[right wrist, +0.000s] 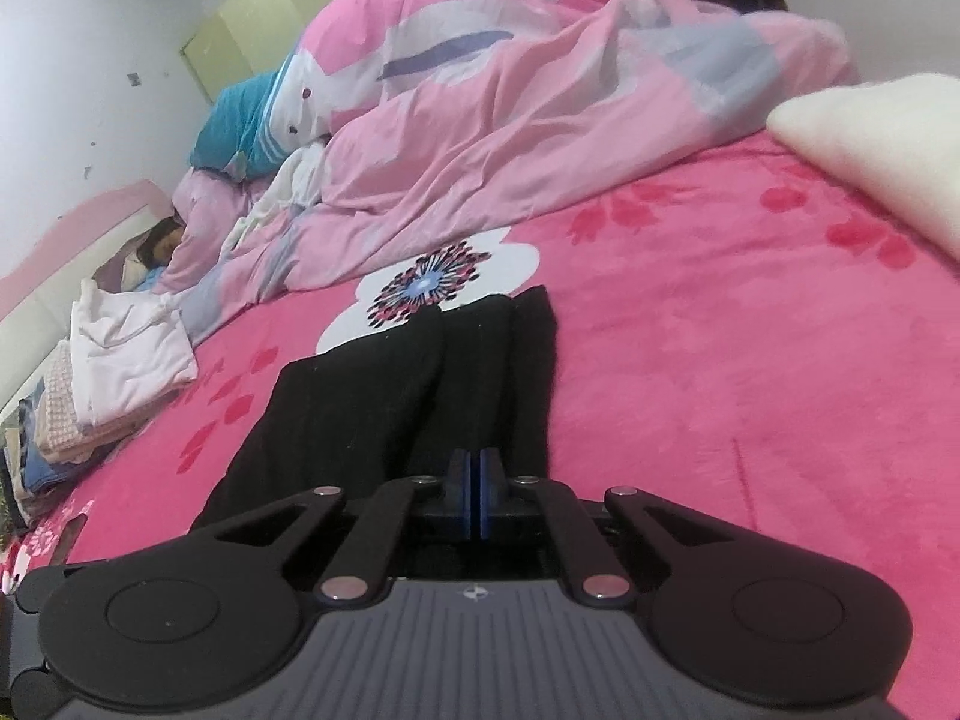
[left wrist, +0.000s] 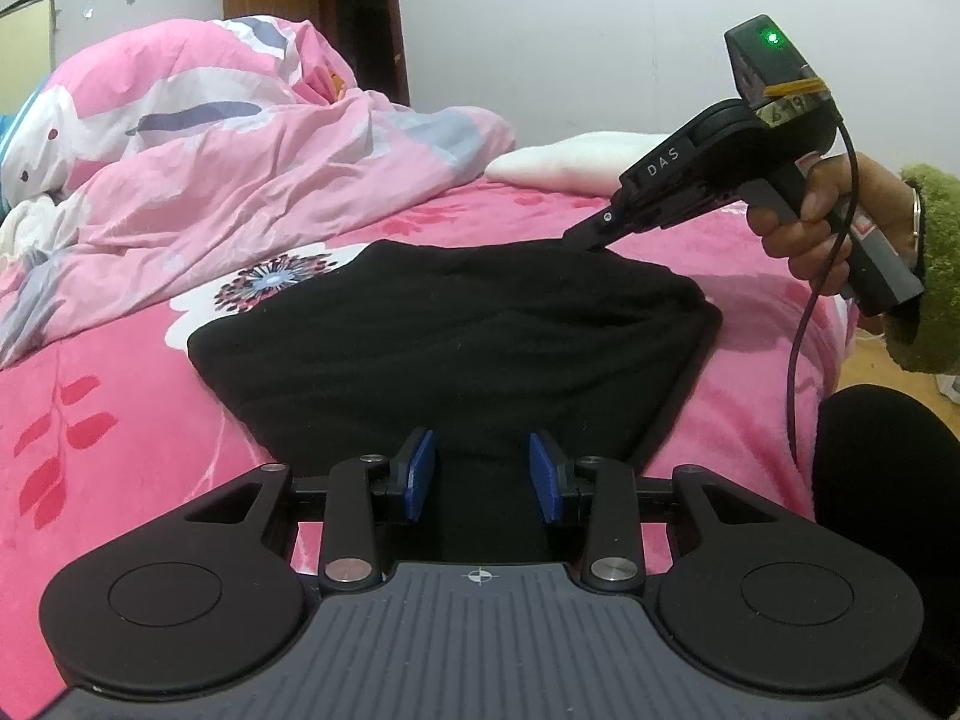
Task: Fold clothes
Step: 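Pull both open grippers back from the folded black shirt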
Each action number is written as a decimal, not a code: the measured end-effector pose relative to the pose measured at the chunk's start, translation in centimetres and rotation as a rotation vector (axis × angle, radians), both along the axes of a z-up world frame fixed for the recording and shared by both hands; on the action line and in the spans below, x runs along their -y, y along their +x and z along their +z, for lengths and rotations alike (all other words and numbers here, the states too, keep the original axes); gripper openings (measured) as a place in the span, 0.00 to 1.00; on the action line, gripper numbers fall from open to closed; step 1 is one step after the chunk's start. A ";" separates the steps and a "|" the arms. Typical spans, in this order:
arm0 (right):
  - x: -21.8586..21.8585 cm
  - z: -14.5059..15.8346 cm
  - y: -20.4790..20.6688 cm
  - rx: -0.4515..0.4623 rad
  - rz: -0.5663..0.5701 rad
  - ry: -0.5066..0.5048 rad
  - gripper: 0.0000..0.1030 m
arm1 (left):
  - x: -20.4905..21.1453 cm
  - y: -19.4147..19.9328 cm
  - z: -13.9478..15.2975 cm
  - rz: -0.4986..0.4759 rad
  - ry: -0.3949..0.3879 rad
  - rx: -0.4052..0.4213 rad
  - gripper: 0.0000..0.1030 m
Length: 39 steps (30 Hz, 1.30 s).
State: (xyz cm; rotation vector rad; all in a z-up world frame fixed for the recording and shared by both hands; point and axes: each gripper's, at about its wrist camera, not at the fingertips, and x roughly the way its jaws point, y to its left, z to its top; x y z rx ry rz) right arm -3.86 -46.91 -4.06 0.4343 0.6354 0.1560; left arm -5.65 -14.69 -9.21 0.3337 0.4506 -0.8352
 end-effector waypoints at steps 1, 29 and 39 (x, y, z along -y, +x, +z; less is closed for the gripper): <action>0.1 0.0 -0.1 0.005 -0.006 -0.002 0.01 | 0.1 0.0 0.0 -0.001 0.001 0.001 0.34; 0.2 -0.5 12.3 -0.064 0.099 -0.049 0.29 | 0.1 0.5 -0.9 -0.012 -0.036 -0.036 0.34; -0.8 -2.1 15.8 -0.086 0.144 -0.116 0.03 | 0.0 0.4 -1.1 -0.012 -0.051 -0.040 0.34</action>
